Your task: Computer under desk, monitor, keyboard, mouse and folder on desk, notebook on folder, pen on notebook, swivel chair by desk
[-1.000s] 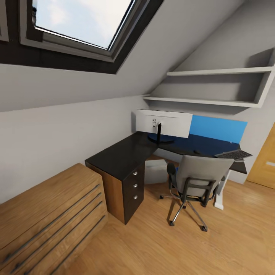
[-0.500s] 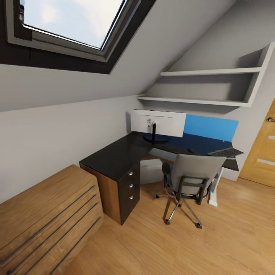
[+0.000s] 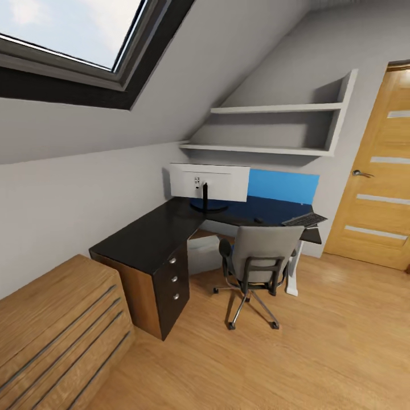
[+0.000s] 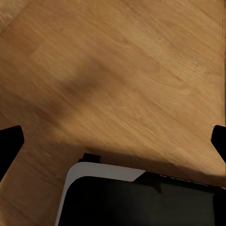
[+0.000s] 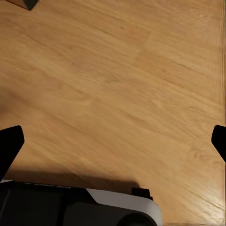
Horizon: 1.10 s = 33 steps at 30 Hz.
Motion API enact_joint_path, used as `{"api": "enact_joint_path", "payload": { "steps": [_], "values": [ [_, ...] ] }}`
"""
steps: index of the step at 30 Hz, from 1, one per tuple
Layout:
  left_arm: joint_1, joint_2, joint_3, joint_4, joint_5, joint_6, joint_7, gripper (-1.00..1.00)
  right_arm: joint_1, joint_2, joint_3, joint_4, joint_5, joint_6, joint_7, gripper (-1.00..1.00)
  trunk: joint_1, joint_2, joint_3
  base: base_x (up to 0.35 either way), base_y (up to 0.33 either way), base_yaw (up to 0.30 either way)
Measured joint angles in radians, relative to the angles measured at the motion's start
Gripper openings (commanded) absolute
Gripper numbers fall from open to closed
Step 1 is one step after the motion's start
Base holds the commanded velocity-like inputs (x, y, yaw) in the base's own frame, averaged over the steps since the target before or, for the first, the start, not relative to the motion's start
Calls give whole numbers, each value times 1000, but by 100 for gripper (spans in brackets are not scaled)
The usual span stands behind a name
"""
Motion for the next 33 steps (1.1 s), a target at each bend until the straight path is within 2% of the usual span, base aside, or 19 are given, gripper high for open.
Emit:
{"api": "enact_joint_path", "payload": {
  "steps": [8,17,22,33],
  "values": [
    [0,1,0,1,0,0,0,100,0,0,0,2,0,0,0,100,0,0,0,37,-65,-294],
    [0,1,-1,13,-1,0,0,100,0,0,0,2,0,0,0,100,0,0,0,195,-199,-288],
    [0,1,-1,34,-2,-1,0,100,0,0,0,-1,0,2,-1,100,0,0,0,246,-221,-32],
    [0,1,-2,35,-3,-1,-2,100,0,-1,0,0,0,1,-1,100,-1,0,0,311,-28,-8]
  ]
}}
